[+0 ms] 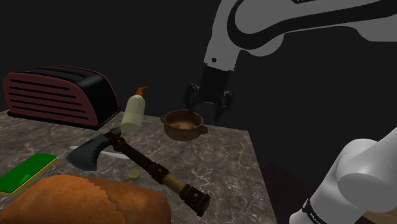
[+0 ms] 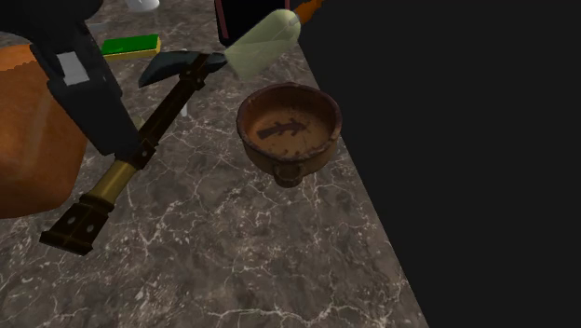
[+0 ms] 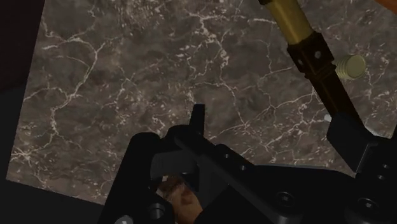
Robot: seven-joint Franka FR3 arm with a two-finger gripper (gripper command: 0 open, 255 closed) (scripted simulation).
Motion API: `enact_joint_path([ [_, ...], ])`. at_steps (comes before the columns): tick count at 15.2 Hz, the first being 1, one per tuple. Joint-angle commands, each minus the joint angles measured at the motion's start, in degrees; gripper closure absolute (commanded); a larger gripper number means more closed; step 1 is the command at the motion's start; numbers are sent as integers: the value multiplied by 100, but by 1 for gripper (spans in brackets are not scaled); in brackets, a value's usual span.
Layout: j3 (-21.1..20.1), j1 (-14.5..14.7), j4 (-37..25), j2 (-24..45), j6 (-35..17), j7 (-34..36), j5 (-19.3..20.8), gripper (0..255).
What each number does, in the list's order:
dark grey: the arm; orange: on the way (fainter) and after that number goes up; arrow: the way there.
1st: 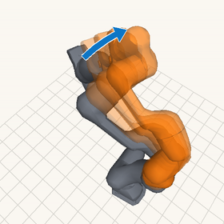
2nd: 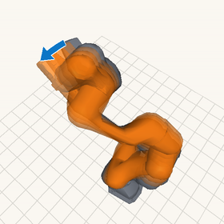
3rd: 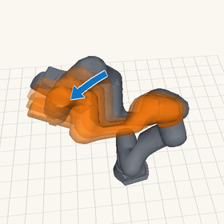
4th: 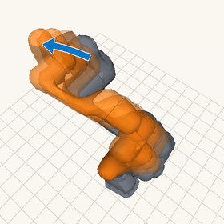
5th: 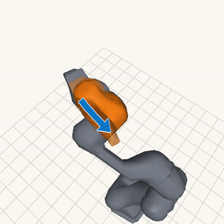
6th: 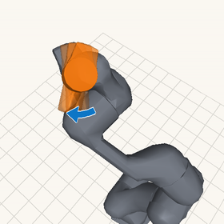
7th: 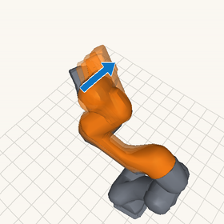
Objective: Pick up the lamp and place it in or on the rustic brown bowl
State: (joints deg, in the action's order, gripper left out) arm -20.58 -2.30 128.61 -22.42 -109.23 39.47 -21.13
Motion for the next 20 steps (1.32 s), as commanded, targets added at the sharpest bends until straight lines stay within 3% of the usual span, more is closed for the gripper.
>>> enact_joint_path([
  [1,-194,-13,-174,391,-137,483,-90,0],
  [10,-788,83,-1145,2418,-906,2474,-142,0],
  [17,-809,464,-2209,4100,-1400,3857,-31,0],
  [20,-798,548,-2233,4274,-1557,3937,-21,0],
])
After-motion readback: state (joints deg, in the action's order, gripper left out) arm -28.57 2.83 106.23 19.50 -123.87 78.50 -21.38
